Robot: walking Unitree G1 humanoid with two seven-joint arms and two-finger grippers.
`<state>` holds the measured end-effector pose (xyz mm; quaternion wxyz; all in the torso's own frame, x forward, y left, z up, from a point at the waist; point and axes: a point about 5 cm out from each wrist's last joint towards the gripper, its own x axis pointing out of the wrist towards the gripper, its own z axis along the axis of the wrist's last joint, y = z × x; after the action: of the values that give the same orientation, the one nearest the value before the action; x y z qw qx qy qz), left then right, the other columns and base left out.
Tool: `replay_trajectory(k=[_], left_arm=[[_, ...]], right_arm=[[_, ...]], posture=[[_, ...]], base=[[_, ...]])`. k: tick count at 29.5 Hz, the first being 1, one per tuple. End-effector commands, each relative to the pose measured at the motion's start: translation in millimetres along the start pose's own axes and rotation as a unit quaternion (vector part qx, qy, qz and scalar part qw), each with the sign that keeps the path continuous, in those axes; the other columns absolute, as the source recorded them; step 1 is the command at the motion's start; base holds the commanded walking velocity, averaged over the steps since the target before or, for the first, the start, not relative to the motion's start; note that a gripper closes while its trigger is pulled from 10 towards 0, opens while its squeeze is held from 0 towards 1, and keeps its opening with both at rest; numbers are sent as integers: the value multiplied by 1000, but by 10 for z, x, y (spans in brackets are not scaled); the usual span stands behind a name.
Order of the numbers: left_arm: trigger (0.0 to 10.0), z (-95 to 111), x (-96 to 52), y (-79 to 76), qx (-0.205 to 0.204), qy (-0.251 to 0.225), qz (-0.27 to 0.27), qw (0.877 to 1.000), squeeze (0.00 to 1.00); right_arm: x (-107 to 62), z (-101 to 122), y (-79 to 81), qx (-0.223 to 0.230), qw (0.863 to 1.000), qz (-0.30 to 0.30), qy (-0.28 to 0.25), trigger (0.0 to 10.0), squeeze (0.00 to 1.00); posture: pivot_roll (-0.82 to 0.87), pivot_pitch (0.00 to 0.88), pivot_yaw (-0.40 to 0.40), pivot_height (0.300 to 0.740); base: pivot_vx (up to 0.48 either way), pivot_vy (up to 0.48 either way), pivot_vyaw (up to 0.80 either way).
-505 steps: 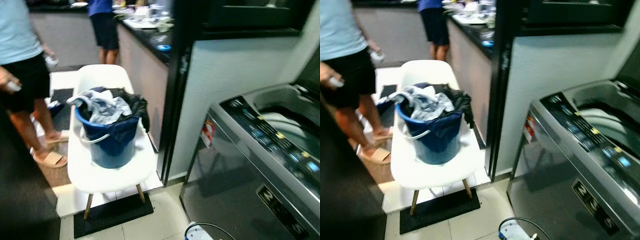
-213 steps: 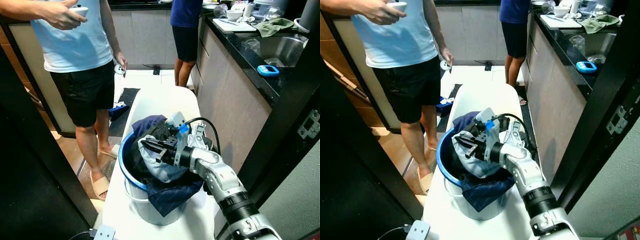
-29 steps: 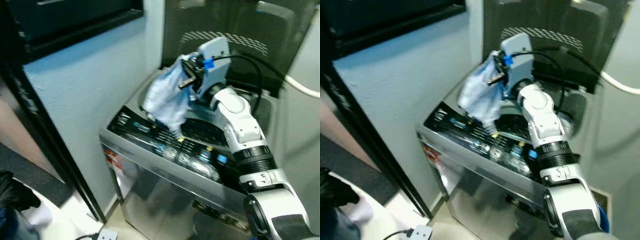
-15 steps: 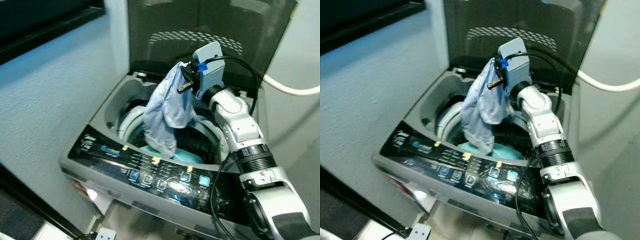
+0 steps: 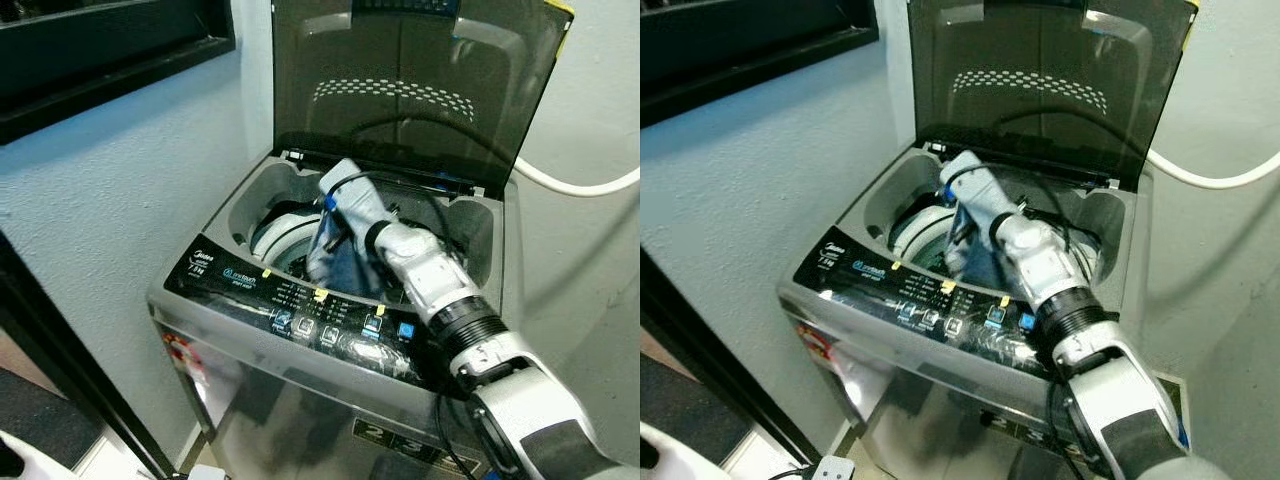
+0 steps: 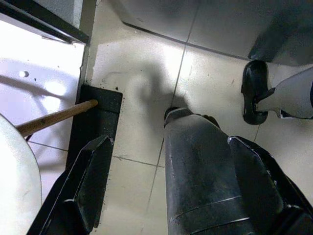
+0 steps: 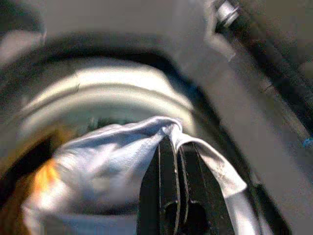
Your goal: Clothes washing
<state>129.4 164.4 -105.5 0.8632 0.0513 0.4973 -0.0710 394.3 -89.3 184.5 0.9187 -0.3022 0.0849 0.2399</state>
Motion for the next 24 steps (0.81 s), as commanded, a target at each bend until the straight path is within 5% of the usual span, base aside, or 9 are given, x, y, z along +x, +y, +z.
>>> replay_trajectory(k=[1,9,10,12,13,19,20,22,24], left_arm=[[10000,-147,-26,-35,-8,30,-3,1000,0],[10000,-160,-24,-82,-21,33,-3,999,0],[10000,-157,-22,-87,-22,33,-3,999,0],[10000,-154,-21,-91,-22,33,-2,999,0],[10000,-147,-19,-90,-23,33,-1,999,0],[10000,-158,-22,-90,-28,32,6,999,0],[10000,-178,-28,-83,-31,34,9,999,0],[10000,-194,-33,-73,-33,37,11,999,0],[10000,-216,-39,-65,-33,42,12,999,0]], right_arm=[[22,5,13,-19,1000,-3,15,10000,0],[75,-33,35,-31,998,-2,59,10000,0],[76,-37,28,-24,998,1,63,10000,667],[77,-39,24,-19,998,2,65,10000,667],[80,-34,13,-11,998,2,65,10000,1000],[85,59,-1,70,997,23,22,10000,1000],[45,249,-42,187,977,64,-76,10000,1000],[-38,385,-123,266,945,101,-163,10000,980],[-142,459,-197,314,911,127,-236,10000,0]], posture=[[47,0,-26,740],[59,0,-57,740],[59,0,-68,740],[59,0,-68,740],[60,0,-74,740],[63,0,-79,740],[63,0,-73,740],[59,0,-63,740],[54,0,-54,740]], base=[[0,0,0],[0,0,0],[0,0,0],[0,0,0],[0,0,0],[0,0,0],[0,0,0],[0,0,0],[0,0,0]])
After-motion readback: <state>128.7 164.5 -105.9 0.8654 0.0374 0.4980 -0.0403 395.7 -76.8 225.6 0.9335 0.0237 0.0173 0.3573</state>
